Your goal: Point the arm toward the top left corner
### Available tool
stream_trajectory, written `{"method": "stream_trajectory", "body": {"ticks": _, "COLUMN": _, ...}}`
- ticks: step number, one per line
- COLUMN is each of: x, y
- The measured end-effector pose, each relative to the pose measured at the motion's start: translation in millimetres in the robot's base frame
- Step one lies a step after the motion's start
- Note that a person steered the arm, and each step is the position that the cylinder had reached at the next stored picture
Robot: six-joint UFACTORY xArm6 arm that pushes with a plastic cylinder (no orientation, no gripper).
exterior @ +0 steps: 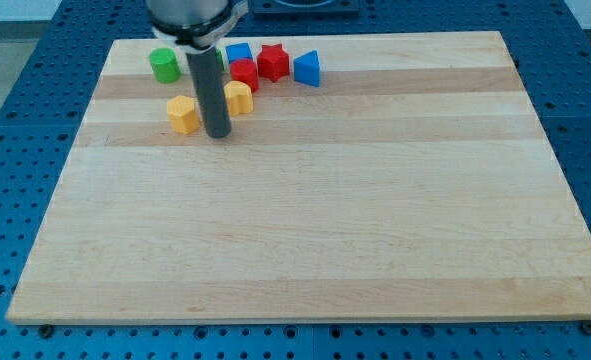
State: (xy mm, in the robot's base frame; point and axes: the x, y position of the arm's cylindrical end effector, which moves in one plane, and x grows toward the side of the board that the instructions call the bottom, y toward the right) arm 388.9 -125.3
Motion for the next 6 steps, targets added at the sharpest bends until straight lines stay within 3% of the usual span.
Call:
{"method": "stream_trajectory", "body": {"ticks": 1, "x": -7, "y": -22}}
{"method": "stream_trajectory", "body": {"ticks": 3, "x": -40, "y": 1}}
{"method": "stream_trajectory", "body": {"ticks": 6, "x": -12, "y": 32}}
